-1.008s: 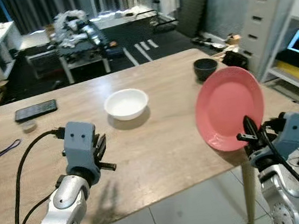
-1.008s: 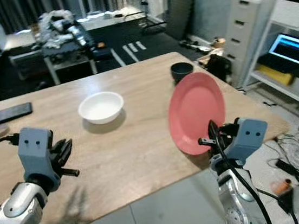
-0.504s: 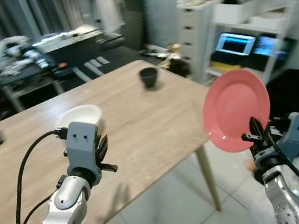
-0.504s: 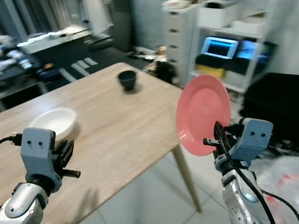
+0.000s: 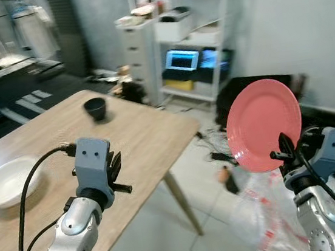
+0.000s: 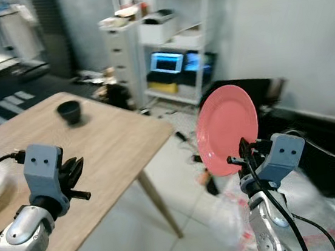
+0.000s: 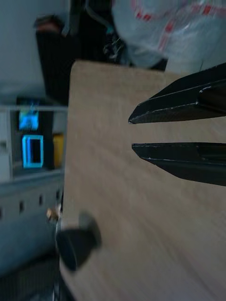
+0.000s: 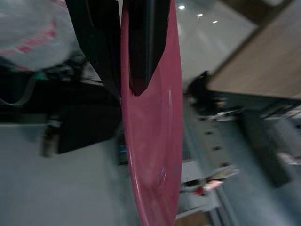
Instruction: Setting the table
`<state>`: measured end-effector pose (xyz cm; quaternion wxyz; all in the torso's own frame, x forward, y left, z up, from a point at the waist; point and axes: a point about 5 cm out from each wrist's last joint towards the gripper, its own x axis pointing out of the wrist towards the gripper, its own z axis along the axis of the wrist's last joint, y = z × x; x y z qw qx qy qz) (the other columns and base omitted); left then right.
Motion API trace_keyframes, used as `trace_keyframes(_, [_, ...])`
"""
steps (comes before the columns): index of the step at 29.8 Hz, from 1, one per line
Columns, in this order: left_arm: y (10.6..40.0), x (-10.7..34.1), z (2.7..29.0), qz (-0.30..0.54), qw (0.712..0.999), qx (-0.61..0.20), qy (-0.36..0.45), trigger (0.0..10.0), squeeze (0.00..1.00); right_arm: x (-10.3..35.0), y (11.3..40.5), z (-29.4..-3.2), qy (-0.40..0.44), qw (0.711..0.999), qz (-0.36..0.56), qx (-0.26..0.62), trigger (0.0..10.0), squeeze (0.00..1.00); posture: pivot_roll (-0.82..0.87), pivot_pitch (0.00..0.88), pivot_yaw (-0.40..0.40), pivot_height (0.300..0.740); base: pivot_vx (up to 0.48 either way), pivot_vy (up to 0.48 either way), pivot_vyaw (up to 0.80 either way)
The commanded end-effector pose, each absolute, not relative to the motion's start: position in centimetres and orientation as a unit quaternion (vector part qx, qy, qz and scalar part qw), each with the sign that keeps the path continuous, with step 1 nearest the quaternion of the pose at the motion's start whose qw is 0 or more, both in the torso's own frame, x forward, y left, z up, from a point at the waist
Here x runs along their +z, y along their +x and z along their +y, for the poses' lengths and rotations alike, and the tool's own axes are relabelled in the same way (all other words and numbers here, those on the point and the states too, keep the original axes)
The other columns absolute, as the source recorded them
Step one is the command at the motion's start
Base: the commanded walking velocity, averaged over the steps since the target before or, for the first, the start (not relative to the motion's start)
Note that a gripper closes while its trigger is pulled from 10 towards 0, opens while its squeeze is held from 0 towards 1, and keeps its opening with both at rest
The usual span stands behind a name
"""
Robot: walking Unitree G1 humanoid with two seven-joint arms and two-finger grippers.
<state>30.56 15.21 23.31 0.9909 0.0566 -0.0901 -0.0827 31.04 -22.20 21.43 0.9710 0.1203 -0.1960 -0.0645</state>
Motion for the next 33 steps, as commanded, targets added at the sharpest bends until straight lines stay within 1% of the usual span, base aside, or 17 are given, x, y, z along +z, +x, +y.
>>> trace_keyframes(1, [30.6,22.6,15.5,-0.072,0.992,-0.079,0.059,10.0,0.00,20.8,31.0,-22.0,0.120,0.974,-0.182,-0.063,10.0,0.00,0.04,0.151,0.143,0.740,0.000,0.000,-0.80])
trace_keyframes(5, [30.6,22.4,15.5,-0.070,0.993,-0.080,0.059,10.0,0.00,20.6,31.0,-22.1,0.119,0.975,-0.179,-0.065,10.0,0.00,0.04,0.152,0.142,0.740,0.000,0.000,-0.80])
trace_keyframes(12, [30.6,21.9,15.3,-0.063,0.992,-0.087,0.061,10.0,0.00,19.5,30.9,-22.8,0.093,0.980,-0.152,-0.085,10.0,0.00,0.04,0.154,0.143,0.740,0.000,0.000,-0.80])
trace_keyframes(14, [30.6,21.9,15.3,-0.063,0.992,-0.087,0.061,10.0,0.00,19.5,30.9,-22.8,0.093,0.980,-0.152,-0.085,10.0,0.00,0.04,0.154,0.143,0.740,0.000,0.000,-0.80])
trace_keyframes(16, [30.5,21.5,15.4,-0.056,0.992,-0.092,0.065,10.0,0.00,19.3,30.7,-23.2,0.070,0.982,-0.147,-0.094,10.0,0.00,0.04,0.155,0.143,0.740,0.000,0.000,-0.80])
trace_keyframes(21, [30.5,21.4,15.4,-0.055,0.992,-0.096,0.066,10.0,0.00,19.5,30.7,-23.5,0.068,0.981,-0.150,-0.098,10.0,0.00,0.03,0.154,0.143,0.740,0.000,0.000,-0.80])
trace_keyframes(33, [30.6,21.5,15.2,-0.059,0.991,-0.101,0.066,10.0,0.00,19.6,30.8,-23.2,0.066,0.982,-0.151,-0.095,10.0,0.00,0.03,0.148,0.141,0.740,0.000,0.000,-0.80])
